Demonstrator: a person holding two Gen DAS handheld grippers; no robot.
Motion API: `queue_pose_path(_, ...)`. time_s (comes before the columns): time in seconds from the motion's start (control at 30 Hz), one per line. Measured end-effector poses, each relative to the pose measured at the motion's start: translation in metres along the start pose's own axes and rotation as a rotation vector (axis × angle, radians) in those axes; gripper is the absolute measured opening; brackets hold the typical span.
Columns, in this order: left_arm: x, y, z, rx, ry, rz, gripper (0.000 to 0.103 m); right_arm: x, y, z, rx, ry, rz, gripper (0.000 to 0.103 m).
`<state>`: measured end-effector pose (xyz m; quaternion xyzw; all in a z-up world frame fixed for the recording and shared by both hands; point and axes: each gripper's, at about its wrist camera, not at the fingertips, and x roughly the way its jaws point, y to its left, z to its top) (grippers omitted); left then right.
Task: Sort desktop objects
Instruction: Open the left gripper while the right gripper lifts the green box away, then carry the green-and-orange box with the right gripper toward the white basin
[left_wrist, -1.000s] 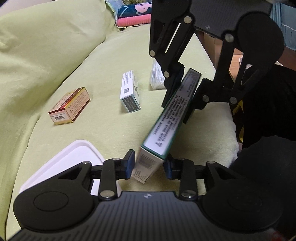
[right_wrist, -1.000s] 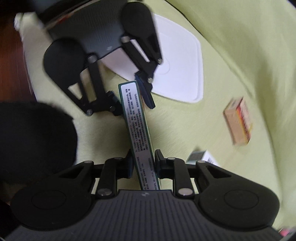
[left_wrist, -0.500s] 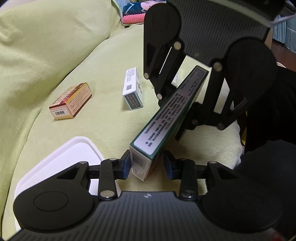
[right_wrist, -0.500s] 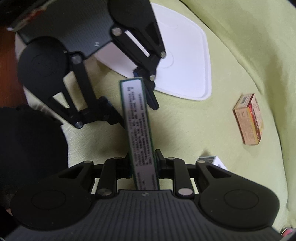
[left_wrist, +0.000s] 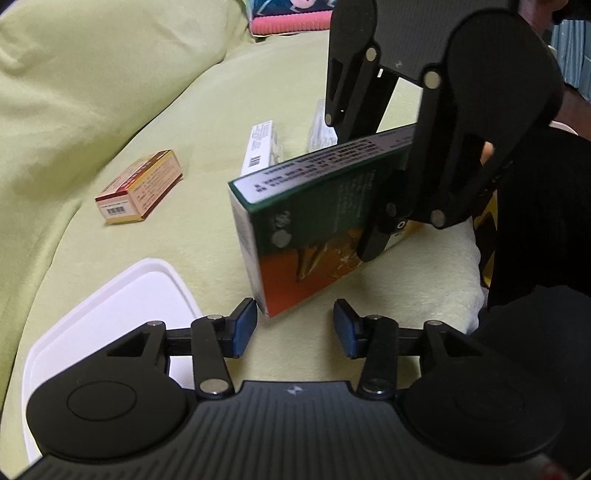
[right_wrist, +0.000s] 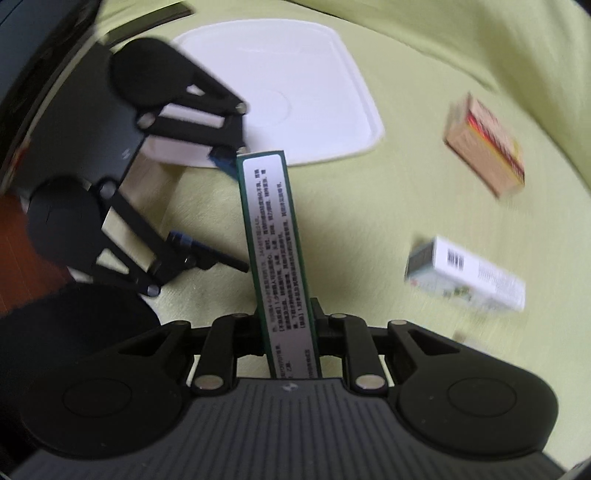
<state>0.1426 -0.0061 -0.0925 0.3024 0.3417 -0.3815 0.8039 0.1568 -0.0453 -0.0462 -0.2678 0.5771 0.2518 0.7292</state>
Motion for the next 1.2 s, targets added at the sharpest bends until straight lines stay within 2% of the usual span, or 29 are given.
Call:
queue_pose_path(0.17,0.003,-0.008,0.006,0.024,-0.008,-0.011,0.051,-0.002,-0.015,-0.014,0.133,-0.022,0.026,0.016)
queue_pose_path(0.43,0.007,-0.022,0.016,0.064,-0.025,-0.030,0.051,-0.015,-0.053,-0.028,0.352,-0.122,0.121,0.015)
queue_pose_path(0.7,0.001,-0.048,0.036,0.137,-0.133,-0.056,0.049,-0.037,-0.071,-0.058,0.515,-0.172,0.212,0.016)
queue_pose_path(0.93,-0.003,-0.069,0.061,0.204,-0.167,-0.069,0.048,-0.051,-0.086,-0.079,0.578,-0.200,0.191,0.016)
queue_pose_path(1.2,-0.002,-0.095,0.099,0.292,-0.185,-0.093,0.048,-0.084,-0.094,-0.123,0.650,-0.248,0.147,0.016)
